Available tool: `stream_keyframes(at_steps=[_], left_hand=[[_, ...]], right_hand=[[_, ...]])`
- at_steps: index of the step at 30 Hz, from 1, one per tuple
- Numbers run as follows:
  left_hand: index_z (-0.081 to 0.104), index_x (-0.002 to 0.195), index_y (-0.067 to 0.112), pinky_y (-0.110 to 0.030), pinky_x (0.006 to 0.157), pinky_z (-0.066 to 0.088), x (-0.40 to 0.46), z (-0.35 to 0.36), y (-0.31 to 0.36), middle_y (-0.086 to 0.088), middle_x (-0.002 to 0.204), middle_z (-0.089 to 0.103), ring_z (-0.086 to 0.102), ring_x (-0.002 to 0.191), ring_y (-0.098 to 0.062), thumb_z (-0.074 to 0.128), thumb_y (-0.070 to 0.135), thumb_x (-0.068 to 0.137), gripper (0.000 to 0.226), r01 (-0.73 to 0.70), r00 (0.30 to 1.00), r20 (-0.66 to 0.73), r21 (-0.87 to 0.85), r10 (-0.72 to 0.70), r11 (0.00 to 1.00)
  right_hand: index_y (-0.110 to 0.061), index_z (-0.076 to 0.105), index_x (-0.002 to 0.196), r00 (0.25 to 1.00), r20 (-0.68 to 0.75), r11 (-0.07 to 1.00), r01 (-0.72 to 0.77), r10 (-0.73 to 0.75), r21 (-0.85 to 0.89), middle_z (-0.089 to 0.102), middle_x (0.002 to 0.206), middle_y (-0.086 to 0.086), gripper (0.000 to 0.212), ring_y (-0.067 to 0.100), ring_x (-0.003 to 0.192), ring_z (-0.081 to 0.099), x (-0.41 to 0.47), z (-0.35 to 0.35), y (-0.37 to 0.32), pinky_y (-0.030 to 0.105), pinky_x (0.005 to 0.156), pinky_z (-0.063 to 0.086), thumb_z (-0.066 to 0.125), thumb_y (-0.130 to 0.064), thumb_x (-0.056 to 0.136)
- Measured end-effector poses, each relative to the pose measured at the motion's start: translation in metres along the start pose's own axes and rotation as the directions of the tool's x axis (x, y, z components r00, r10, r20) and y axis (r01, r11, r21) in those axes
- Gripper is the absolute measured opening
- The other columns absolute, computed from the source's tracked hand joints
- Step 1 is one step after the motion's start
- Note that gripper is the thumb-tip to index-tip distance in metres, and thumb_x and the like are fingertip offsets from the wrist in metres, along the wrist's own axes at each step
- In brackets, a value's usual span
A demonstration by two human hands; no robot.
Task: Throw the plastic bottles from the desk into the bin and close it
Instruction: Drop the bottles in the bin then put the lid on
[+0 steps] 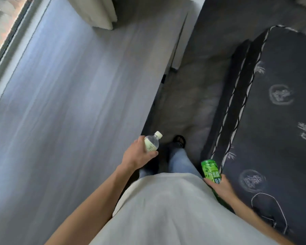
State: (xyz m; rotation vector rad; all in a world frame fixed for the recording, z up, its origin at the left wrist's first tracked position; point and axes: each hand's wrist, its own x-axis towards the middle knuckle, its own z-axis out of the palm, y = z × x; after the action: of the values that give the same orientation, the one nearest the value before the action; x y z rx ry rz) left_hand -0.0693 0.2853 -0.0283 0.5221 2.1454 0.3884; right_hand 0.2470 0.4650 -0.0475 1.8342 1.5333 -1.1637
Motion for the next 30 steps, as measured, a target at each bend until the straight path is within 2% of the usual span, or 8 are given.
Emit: stream_keyframes(at_steps=[5, 10, 12, 15, 20, 22, 25, 30], left_hand=[[0.048, 0.124, 0.031, -0.043, 0.082, 0.058, 0.044, 0.009, 0.074, 0.01, 0.106, 0.063, 0.065, 0.094, -0.018, 0.07, 0.063, 0.067, 0.069, -0.039, 0.999, 0.017, 0.067, 0.038, 0.997], [0.049, 0.118, 0.033, -0.038, 0.074, 0.058, 0.078, 0.013, 0.108, 0.015, 0.096, 0.064, 0.064, 0.085, -0.011, 0.068, 0.068, 0.062, 0.068, 0.009, 0.998, 0.063, 0.143, -0.018, 0.99], [0.048, 0.115, 0.034, -0.036, 0.07, 0.056, 0.09, 0.01, 0.114, 0.014, 0.092, 0.065, 0.064, 0.081, -0.012, 0.068, 0.071, 0.06, 0.069, 0.042, 0.995, 0.082, 0.172, -0.057, 0.984], [0.043, 0.107, 0.036, -0.034, 0.065, 0.052, 0.104, 0.001, 0.118, 0.013, 0.09, 0.066, 0.065, 0.08, -0.016, 0.068, 0.076, 0.057, 0.069, 0.081, 0.989, 0.102, 0.201, -0.104, 0.976], [0.048, 0.111, 0.026, -0.033, 0.063, 0.053, 0.14, -0.016, 0.127, 0.004, 0.092, 0.07, 0.067, 0.079, -0.018, 0.077, 0.065, 0.066, 0.066, 0.153, 0.976, 0.118, 0.24, -0.185, 0.959], [0.053, 0.11, 0.025, -0.033, 0.065, 0.055, 0.162, -0.023, 0.14, 0.005, 0.088, 0.071, 0.069, 0.078, -0.02, 0.076, 0.062, 0.068, 0.06, 0.163, 0.974, 0.116, 0.224, -0.192, 0.961], [0.052, 0.106, 0.026, -0.038, 0.073, 0.059, 0.203, -0.038, 0.168, 0.006, 0.085, 0.069, 0.07, 0.083, -0.026, 0.077, 0.06, 0.071, 0.055, 0.171, 0.974, 0.107, 0.215, -0.197, 0.962], [0.054, 0.123, 0.021, -0.038, 0.078, 0.059, 0.281, -0.067, 0.243, -0.003, 0.103, 0.072, 0.07, 0.095, -0.032, 0.078, 0.065, 0.067, 0.075, 0.162, 0.975, 0.107, 0.248, -0.193, 0.955]], right_hand=[[-0.003, 0.055, 0.116, 0.991, 0.006, 0.969, -0.133, 0.135, 0.21, 0.066, 0.112, 0.022, 0.048, 0.026, 0.089, 0.057, 0.03, -0.049, 0.023, 0.032, 0.077, 0.041, 0.082, -0.022, 0.081], [0.001, 0.059, 0.115, 0.989, 0.042, 0.941, -0.146, 0.14, 0.306, 0.07, 0.105, 0.02, 0.056, 0.028, 0.09, 0.064, 0.071, -0.101, 0.005, 0.04, 0.084, 0.05, 0.087, -0.026, 0.075], [-0.006, 0.063, 0.11, 0.995, 0.023, 0.956, -0.098, 0.095, 0.278, 0.071, 0.103, 0.016, 0.055, 0.025, 0.085, 0.061, 0.089, -0.123, -0.016, 0.033, 0.076, 0.047, 0.087, -0.038, 0.072], [-0.021, 0.06, 0.111, 0.998, -0.037, 0.972, -0.034, 0.044, 0.232, 0.067, 0.102, 0.006, 0.062, 0.027, 0.094, 0.063, 0.117, -0.157, -0.057, 0.03, 0.077, 0.044, 0.082, -0.058, 0.067], [-0.024, 0.061, 0.113, 0.995, -0.078, 0.966, 0.079, -0.061, 0.245, 0.068, 0.104, 0.003, 0.068, 0.027, 0.096, 0.064, 0.166, -0.206, -0.133, 0.032, 0.079, 0.047, 0.077, -0.067, 0.063], [-0.021, 0.061, 0.115, 0.994, -0.078, 0.961, 0.092, -0.074, 0.26, 0.069, 0.105, 0.006, 0.066, 0.029, 0.1, 0.065, 0.186, -0.221, -0.162, 0.034, 0.082, 0.049, 0.078, -0.062, 0.066], [-0.011, 0.063, 0.116, 0.992, -0.087, 0.936, 0.115, -0.091, 0.334, 0.07, 0.106, 0.012, 0.055, 0.03, 0.099, 0.067, 0.209, -0.243, -0.2, 0.031, 0.078, 0.046, 0.084, -0.04, 0.075], [-0.015, 0.066, 0.115, 0.996, -0.065, 0.939, 0.073, -0.054, 0.337, 0.072, 0.104, 0.01, 0.049, 0.027, 0.096, 0.066, 0.228, -0.273, -0.229, 0.034, 0.082, 0.049, 0.084, -0.038, 0.076]])
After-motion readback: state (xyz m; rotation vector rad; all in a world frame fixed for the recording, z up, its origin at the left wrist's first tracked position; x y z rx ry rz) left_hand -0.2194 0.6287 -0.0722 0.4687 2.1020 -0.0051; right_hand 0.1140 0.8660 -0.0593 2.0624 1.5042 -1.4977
